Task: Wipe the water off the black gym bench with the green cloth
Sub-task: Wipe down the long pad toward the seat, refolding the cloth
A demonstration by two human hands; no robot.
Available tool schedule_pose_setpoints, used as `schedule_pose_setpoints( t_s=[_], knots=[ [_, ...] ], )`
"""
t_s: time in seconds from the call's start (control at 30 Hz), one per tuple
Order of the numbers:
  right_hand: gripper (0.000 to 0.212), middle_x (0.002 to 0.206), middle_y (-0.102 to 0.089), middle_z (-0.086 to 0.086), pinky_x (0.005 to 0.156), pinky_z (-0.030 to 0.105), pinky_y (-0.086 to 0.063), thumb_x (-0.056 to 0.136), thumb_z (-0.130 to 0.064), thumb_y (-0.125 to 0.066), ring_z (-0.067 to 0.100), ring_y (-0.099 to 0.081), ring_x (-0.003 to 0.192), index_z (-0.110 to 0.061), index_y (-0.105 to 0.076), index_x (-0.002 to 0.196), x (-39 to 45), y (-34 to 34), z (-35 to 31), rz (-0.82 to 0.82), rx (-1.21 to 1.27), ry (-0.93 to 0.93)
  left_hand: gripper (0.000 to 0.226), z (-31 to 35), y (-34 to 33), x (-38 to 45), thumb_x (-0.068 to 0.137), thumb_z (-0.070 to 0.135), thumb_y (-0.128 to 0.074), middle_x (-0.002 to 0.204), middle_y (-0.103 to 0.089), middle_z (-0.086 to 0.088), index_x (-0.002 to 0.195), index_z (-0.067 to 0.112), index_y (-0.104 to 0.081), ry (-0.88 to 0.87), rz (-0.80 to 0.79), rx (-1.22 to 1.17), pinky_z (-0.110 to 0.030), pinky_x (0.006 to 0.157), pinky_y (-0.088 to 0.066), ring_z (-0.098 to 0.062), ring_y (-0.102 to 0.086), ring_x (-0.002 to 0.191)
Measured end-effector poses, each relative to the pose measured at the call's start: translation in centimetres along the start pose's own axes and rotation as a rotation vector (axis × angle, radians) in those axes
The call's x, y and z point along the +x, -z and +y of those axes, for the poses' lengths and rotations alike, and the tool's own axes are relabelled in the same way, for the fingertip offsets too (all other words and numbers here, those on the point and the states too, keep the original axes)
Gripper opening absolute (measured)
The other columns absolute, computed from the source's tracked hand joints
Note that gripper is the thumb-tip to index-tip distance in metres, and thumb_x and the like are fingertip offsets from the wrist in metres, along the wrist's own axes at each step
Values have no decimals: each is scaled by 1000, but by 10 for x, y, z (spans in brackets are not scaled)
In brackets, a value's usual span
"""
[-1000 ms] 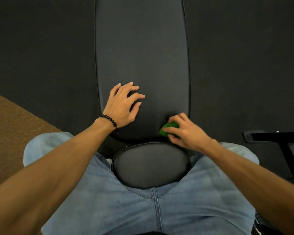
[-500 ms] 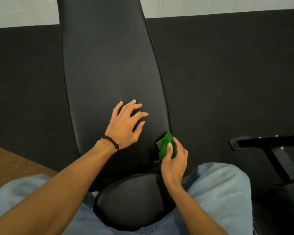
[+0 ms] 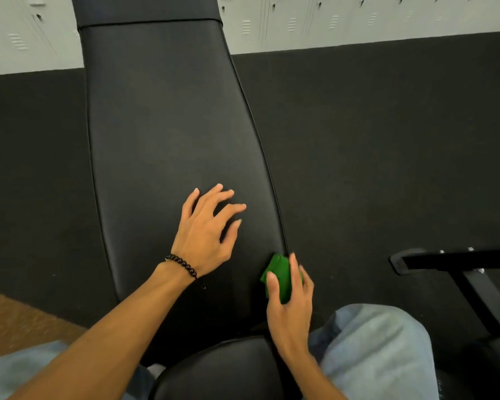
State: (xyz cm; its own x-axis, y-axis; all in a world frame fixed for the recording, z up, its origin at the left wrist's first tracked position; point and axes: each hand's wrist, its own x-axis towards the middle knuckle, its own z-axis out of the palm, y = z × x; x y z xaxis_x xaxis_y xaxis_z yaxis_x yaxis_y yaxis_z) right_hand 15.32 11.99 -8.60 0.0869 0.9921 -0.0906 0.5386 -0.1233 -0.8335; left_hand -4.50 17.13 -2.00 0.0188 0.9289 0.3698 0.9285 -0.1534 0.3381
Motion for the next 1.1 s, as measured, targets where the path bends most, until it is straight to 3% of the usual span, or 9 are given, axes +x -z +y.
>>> schedule_pose_setpoints(
  t_s=[0.13,0.23,0.3,0.37,0.63,0.9,1.0,1.1],
  knots=[
    [54,155,-30,6,92,9,-32,101,-38,-43,4,-35,134,-33,-29,153,18,-10,-9,48,11,-8,32,-6,-1,14,91,33,-54,137,-55,-1,121,24,-65,20,22,10,-51,119,-18,-20,-38,141],
    [54,153,-30,8,98,27,-44,103,-35,-43,21,-44,134,-28,-30,155,53,-19,-39,69,-47,143,32,-12,5,34,91,32,-56,136,-56,-2,120,23,-65,28,77,21,-51,119,-19,-21,-39,140],
    [54,150,-31,7,101,42,-50,103,-38,-43,24,-47,131,-27,-30,155,86,-27,-64,73,-90,244,33,-19,10,55,91,32,-57,136,-56,-3,121,23,-65,45,112,37,-52,118,-19,-21,-39,140],
    [54,145,-35,7,98,48,-51,103,-41,-43,24,-50,126,-26,-32,154,119,-36,-91,89,-103,307,33,-25,16,80,91,32,-58,136,-55,-4,122,23,-64,69,147,56,-53,118,-20,-22,-38,141],
    [55,133,-44,17,95,47,-46,101,-38,-46,38,-54,111,-16,-37,151,219,-62,-214,98,-184,480,40,-61,57,174,93,41,-52,146,-43,-5,129,25,-56,247,221,142,-56,119,-11,-26,-23,147],
    [59,133,-43,20,95,48,-45,103,-36,-42,41,-54,112,-13,-24,153,305,-89,-335,-27,-119,510,52,-97,100,229,96,49,-45,162,-19,-3,144,29,-41,372,144,260,-63,116,1,-27,0,152],
    [53,131,-48,14,88,39,-43,100,-33,-51,35,-54,112,-12,-32,145,310,-84,-336,-46,-49,589,53,-103,105,238,98,51,-39,164,-12,-1,147,31,-37,389,107,278,-64,116,3,-26,4,152],
    [39,119,-52,10,76,31,-34,102,-40,-47,29,-56,102,-13,-47,129,298,-72,-305,2,-3,461,53,-106,104,242,98,53,-38,164,-12,-1,146,30,-37,389,92,285,-65,115,4,-26,5,152]
  ],
)
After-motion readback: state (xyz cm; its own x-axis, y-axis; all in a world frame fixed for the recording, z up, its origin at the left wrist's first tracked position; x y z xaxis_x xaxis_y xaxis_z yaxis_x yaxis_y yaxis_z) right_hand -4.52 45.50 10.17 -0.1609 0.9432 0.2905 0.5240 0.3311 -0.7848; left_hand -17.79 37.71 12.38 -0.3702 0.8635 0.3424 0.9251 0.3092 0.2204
